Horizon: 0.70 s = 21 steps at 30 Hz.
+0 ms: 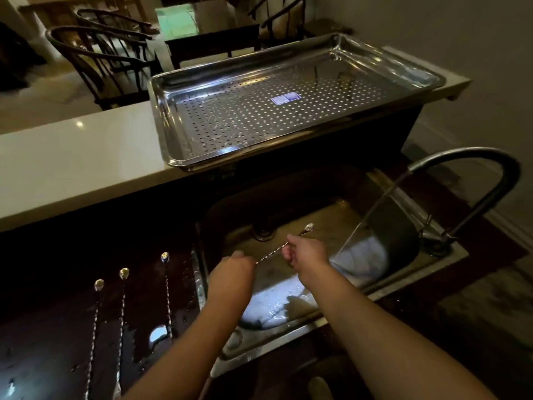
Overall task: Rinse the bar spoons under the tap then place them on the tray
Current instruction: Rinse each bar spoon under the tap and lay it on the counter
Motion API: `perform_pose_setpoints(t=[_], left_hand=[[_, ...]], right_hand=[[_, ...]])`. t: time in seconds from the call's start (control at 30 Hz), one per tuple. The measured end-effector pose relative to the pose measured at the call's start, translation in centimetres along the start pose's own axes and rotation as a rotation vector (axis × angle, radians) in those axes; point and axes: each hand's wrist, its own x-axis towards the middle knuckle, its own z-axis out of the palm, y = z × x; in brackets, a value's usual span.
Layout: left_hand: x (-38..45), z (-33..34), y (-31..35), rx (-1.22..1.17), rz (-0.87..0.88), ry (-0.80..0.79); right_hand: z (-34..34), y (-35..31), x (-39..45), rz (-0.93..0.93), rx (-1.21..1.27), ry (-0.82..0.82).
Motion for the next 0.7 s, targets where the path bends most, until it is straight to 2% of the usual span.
perform_pose_setpoints(t=[0.07, 0.2, 0.27, 0.3, 0.4, 0.43, 0.47, 0.57, 0.7], left_hand=[[0.4, 0.3, 1.4, -0.024, -0.024, 0.061], [0.2, 0.7, 4.9, -0.245, 0.019, 0.361], [-0.3, 1.6, 6.9, -0.426, -0.04, 0.361], [-0.3, 2.0, 8.0, -0.642, -0.158, 0.311], [0.7, 2.0, 10.8, -1.727, -0.658, 0.146], [1.1, 2.0, 11.6, -1.973, -0.739, 0.146], [1.5, 2.1, 12.2, -2.117, -0.771, 0.177], [2.6, 2.3, 13.4, -2.296, -0.793, 0.332], [3.6, 2.6, 14.1, -2.292, -0.872, 0.399]], right_hand=[[-1.3, -0.5, 0.4, 0.012, 0.073, -0.027], [-3.3, -1.7, 1.0, 0.054, 0.215, -0.055], [-4.0, -2.2, 1.1, 0.073, 0.25, -0.069], [-4.4, -2.5, 1.1, 0.083, 0.263, -0.078], [-5.1, -3.0, 0.9, 0.11, 0.312, -0.09], [-5.2, -3.0, 0.8, 0.118, 0.315, -0.087], [-5.4, -2.9, 0.8, 0.124, 0.314, -0.088], [-5.9, -2.6, 0.7, 0.145, 0.333, -0.101], [-6.6, -2.8, 0.9, 0.154, 0.377, -0.079]])
